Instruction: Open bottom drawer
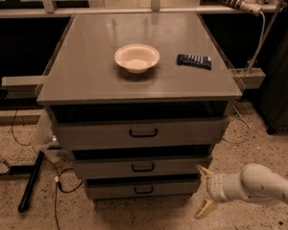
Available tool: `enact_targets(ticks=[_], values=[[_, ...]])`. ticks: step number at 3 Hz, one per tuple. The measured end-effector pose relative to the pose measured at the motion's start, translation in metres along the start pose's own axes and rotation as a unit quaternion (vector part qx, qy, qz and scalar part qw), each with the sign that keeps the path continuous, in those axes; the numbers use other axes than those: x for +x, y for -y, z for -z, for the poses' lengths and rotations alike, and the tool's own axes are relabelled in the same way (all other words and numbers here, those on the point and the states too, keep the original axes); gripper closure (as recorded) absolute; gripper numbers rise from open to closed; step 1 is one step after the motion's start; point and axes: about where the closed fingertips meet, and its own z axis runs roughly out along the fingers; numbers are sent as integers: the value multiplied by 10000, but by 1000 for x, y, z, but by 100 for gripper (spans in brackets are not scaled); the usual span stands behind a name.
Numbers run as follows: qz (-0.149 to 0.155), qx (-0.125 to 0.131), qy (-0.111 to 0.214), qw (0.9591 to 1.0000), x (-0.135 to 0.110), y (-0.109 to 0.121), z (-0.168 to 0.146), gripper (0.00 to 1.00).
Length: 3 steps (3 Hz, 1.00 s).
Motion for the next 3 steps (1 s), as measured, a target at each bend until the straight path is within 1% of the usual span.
enact_targets(ticks=[1, 2, 3], values=[[132, 58, -365, 9992, 44, -20, -45, 0], [349, 75, -406, 9985, 75, -33, -84, 0], [619, 56, -191, 9979, 92, -30, -127, 0]])
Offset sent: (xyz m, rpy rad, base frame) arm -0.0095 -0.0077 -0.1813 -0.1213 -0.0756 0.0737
